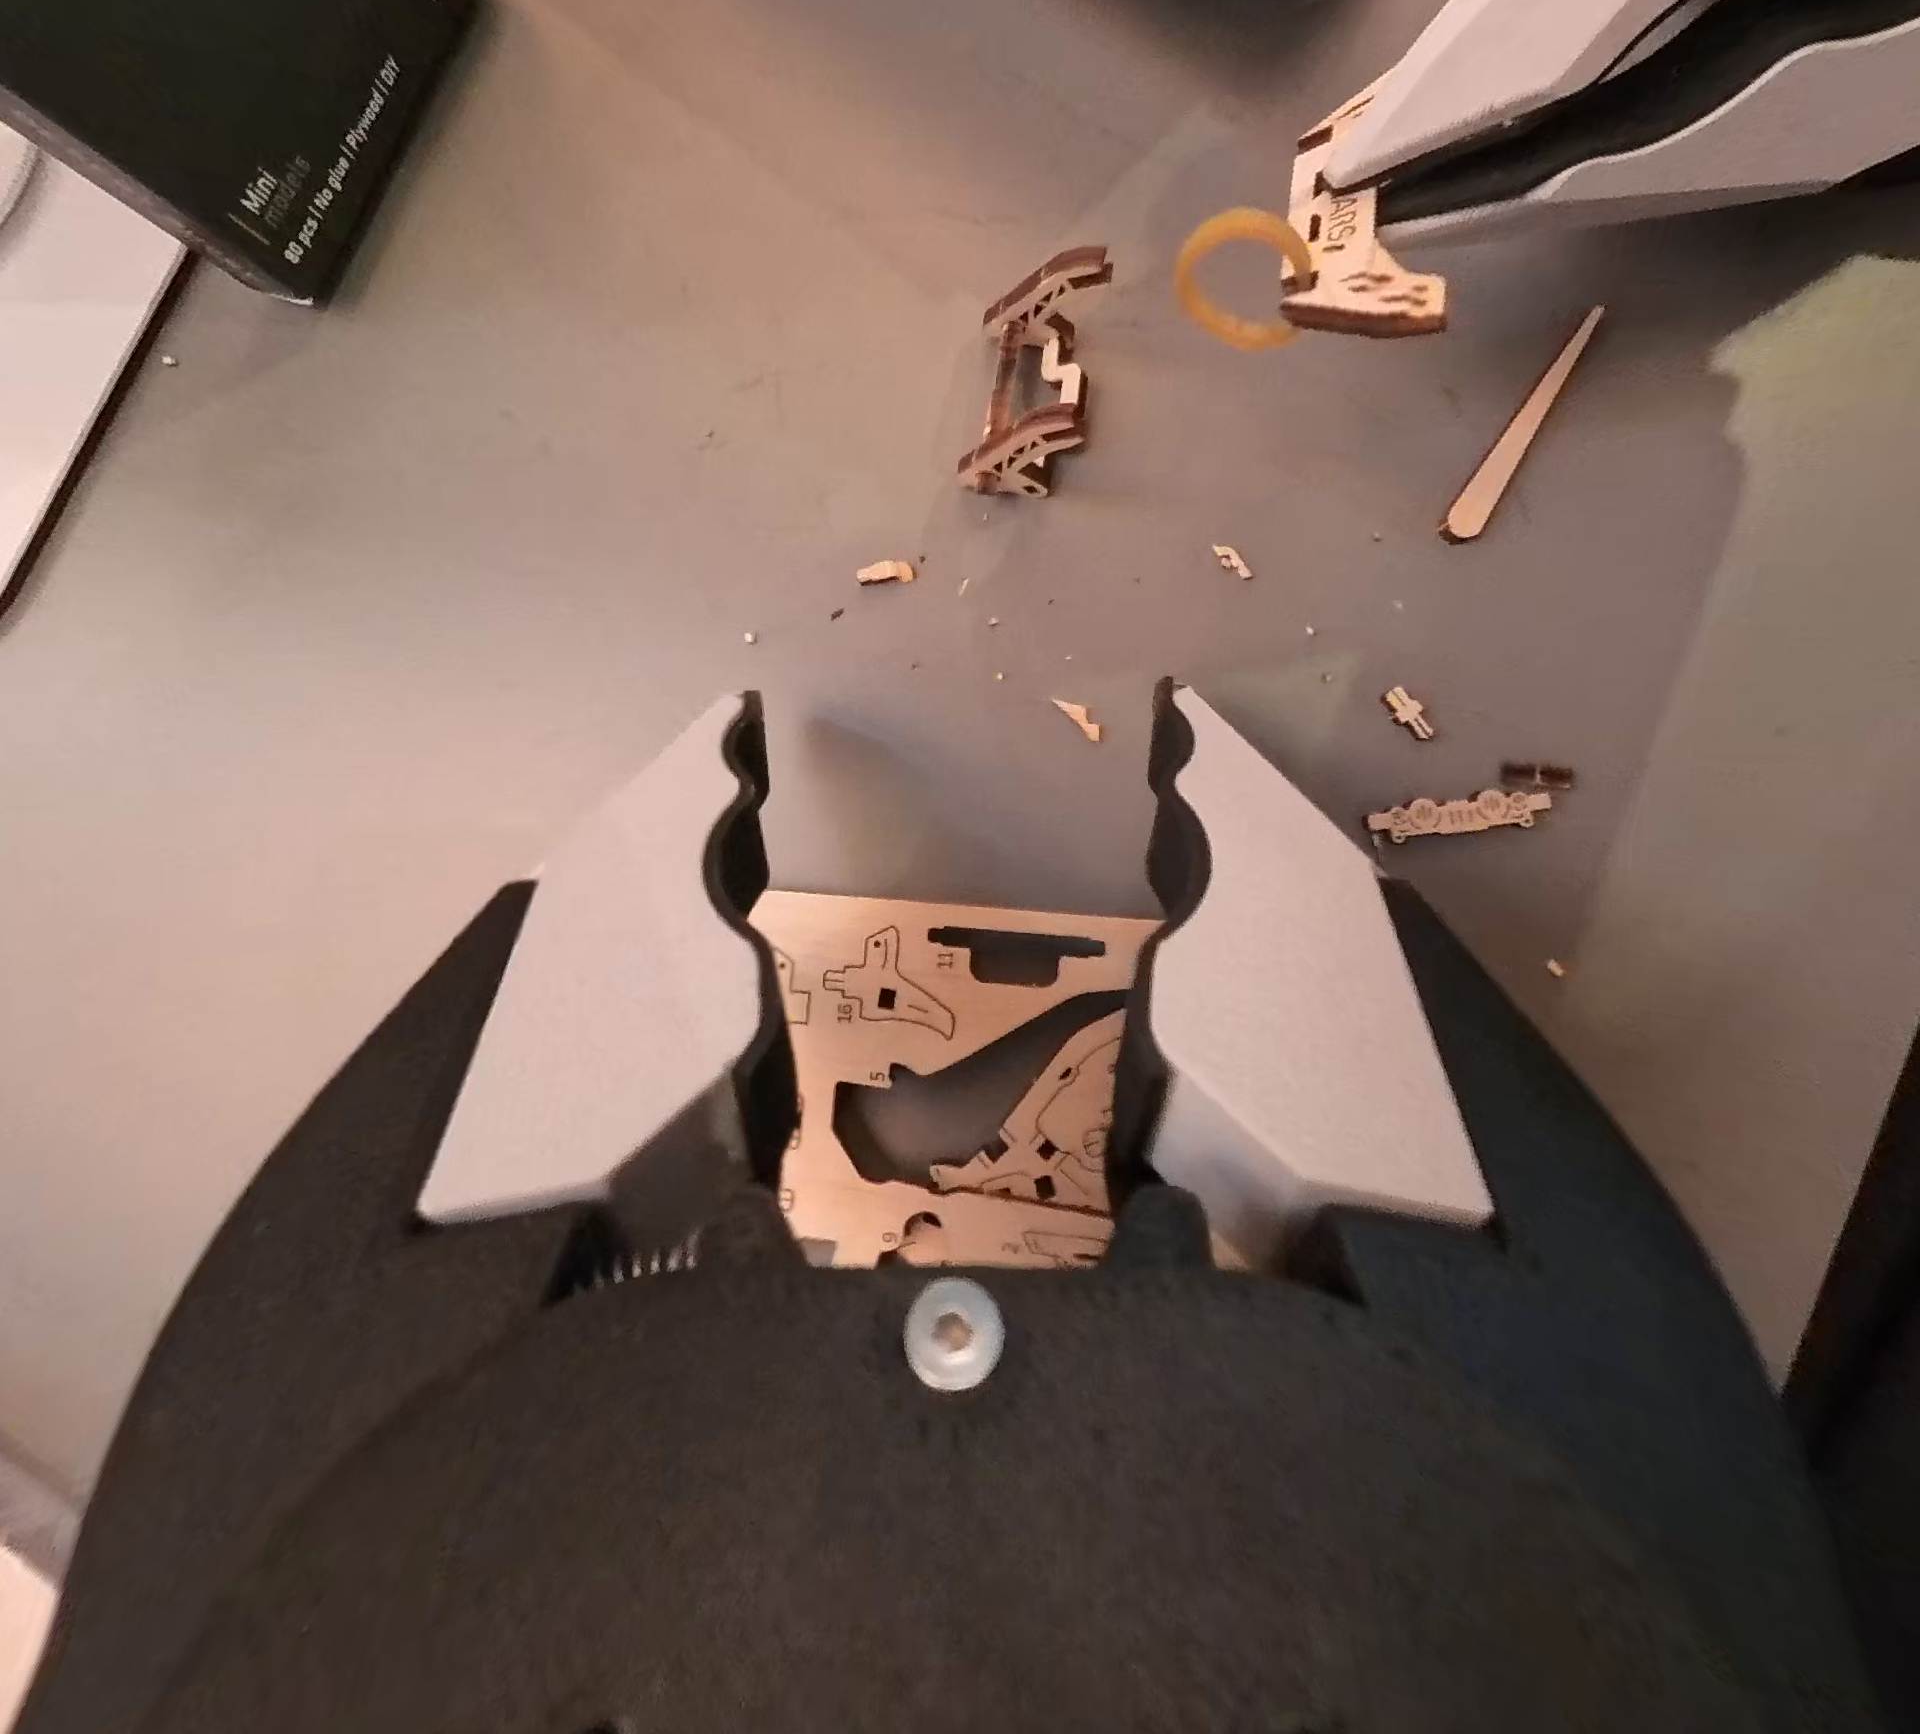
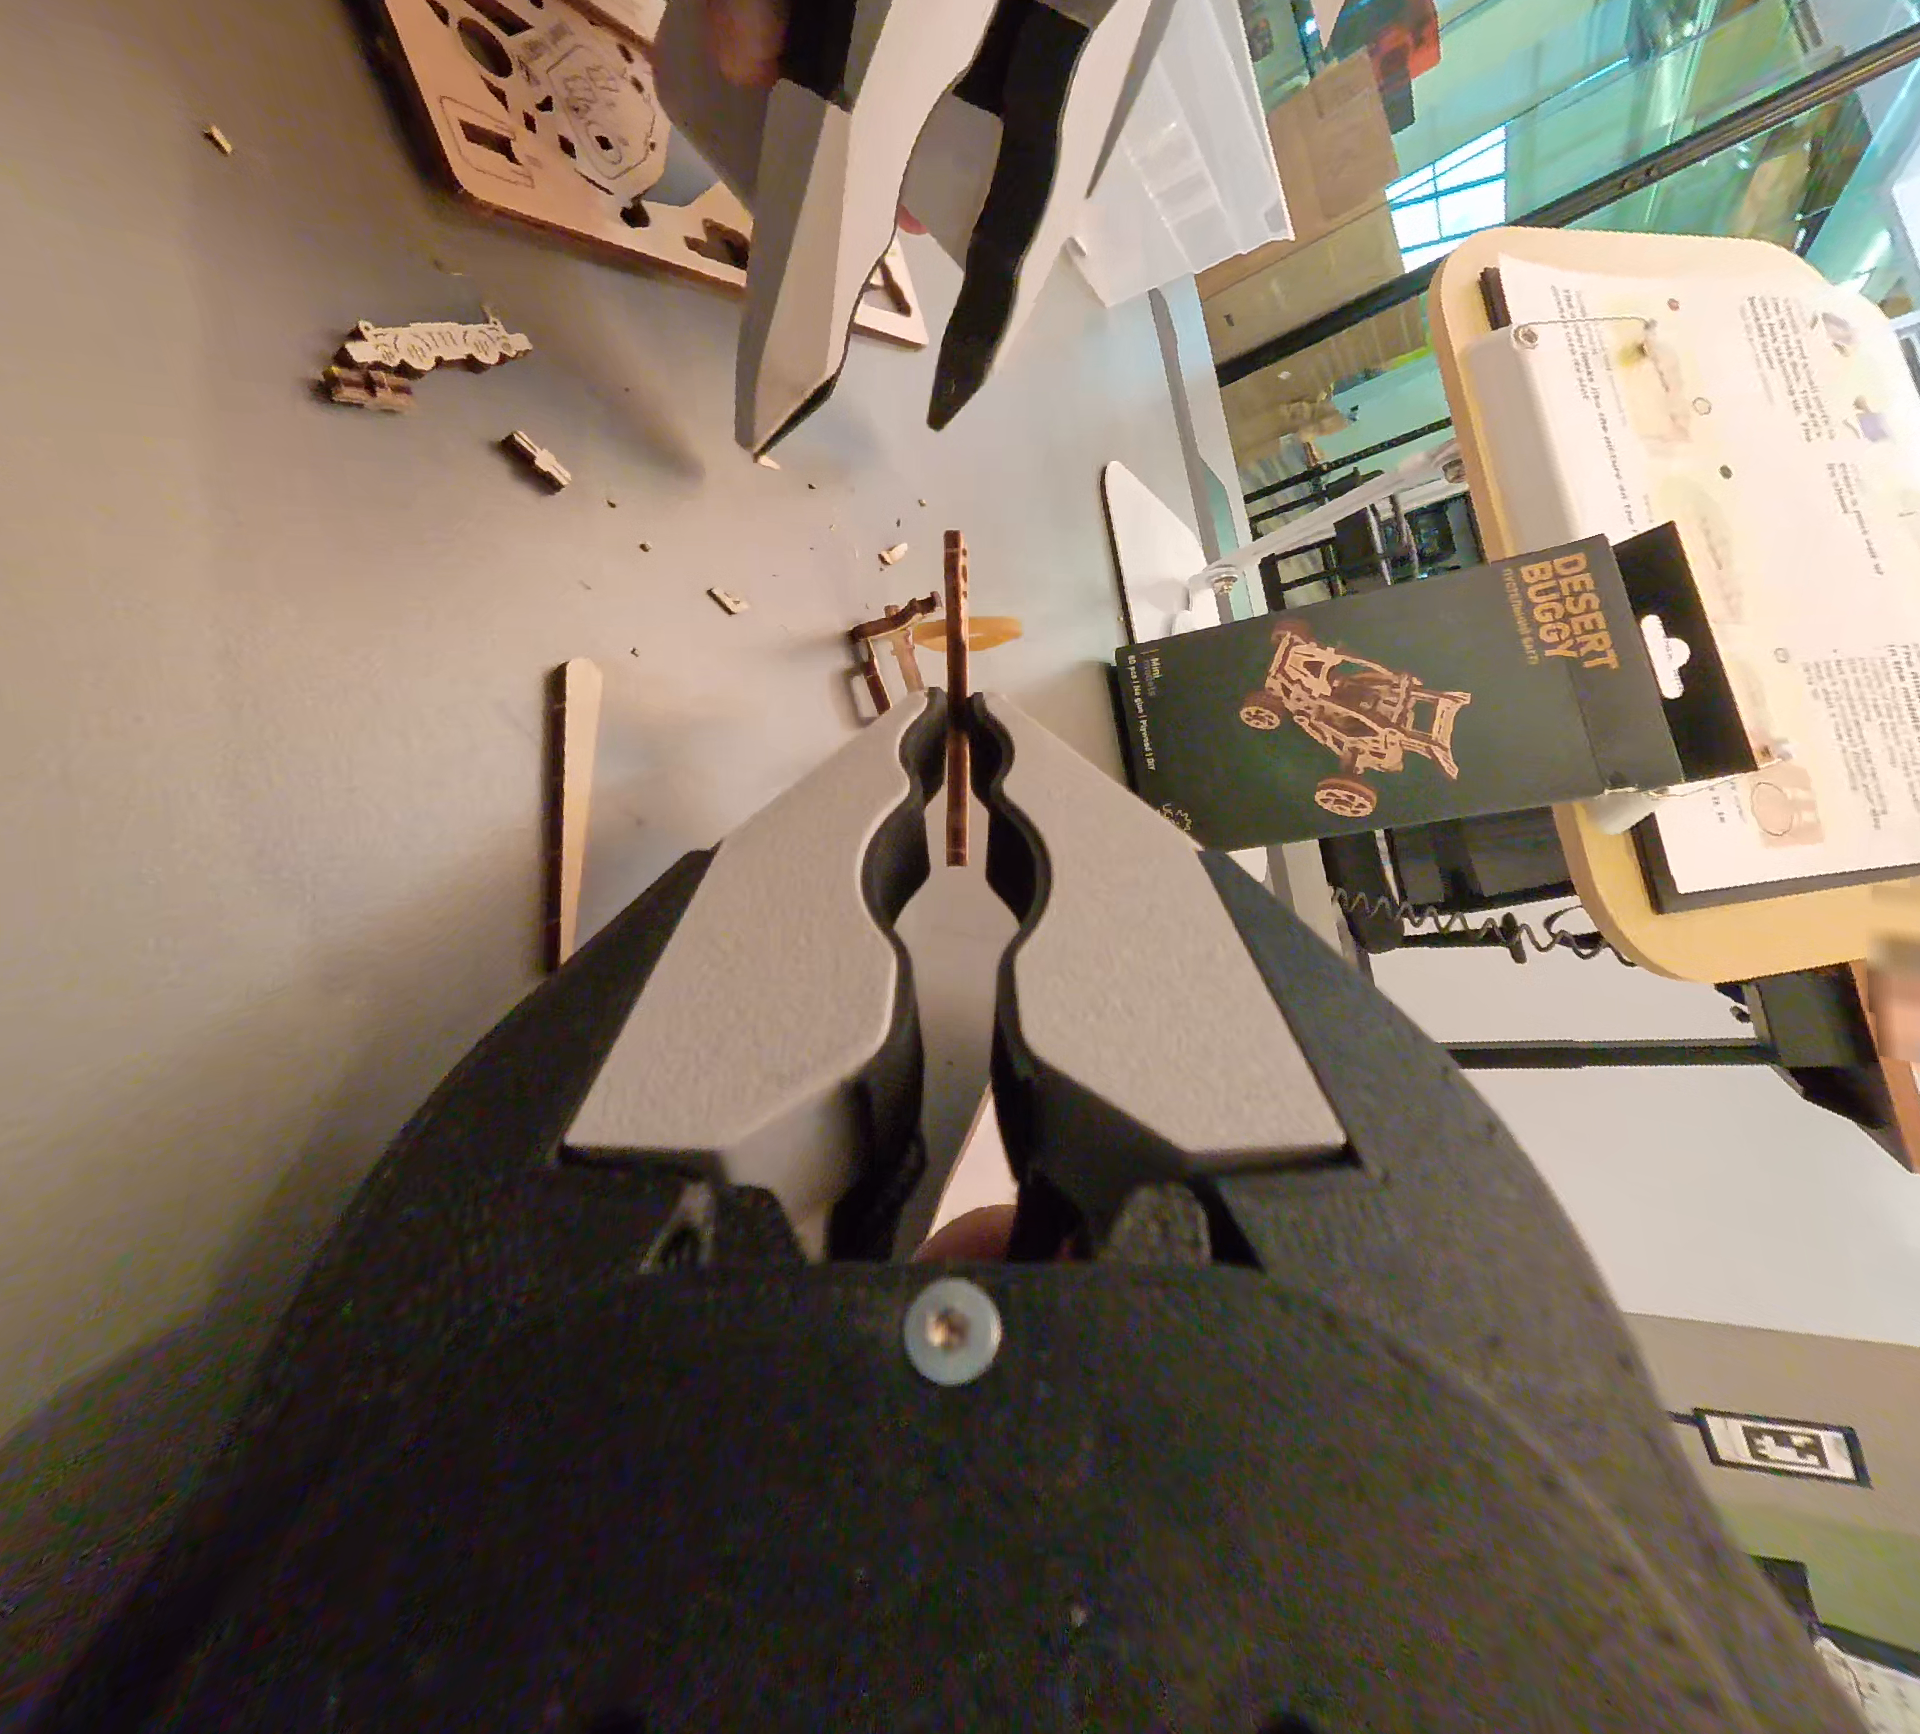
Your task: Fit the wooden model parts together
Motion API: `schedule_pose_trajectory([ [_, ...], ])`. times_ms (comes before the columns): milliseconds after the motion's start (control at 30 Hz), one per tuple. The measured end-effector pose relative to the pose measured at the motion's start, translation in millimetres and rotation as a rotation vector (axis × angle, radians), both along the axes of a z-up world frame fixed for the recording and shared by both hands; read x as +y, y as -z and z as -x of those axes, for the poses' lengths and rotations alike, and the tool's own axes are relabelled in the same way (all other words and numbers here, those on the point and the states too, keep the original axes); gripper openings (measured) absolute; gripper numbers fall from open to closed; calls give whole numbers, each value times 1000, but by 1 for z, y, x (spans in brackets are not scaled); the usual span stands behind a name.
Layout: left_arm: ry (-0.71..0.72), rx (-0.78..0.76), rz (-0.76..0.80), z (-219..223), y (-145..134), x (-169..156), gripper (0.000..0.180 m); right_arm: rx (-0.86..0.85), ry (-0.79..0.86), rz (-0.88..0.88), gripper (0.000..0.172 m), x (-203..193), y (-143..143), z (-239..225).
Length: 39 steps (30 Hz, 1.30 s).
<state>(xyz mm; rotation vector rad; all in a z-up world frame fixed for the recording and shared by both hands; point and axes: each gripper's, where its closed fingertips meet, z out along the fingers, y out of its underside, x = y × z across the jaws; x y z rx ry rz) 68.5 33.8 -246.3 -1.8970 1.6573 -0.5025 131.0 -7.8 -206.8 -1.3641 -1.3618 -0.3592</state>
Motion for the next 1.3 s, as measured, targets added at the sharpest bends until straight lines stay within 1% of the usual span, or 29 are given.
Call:
schedule_pose_trajectory([
  [167, -9, -31, -12, -1, -4, -4, 58, 8, -5, 3, 1, 0, 0, 0],
  [300, -30, -45, -3, 1, -5, -4, 51, 17, -2, 4, 1, 0, -2, -1],
  [500, -44, -26, -7, 3, -1, -4, 52, 27, -1, 4, 1, 0, -3, -1],
  [633, -58, -23, 5, 2, 2, -4, 57, 31, -5, 8, 1, -1, -2, -1],
  [900, -79, -23, 4, 5, 9, -5, 61, 38, -6, 20, 1, -1, -1, -2],
  [1300, -101, -78, 29, 5, 10, -5, 61, 47, -7, 29, 1, -2, 0, -3],
])
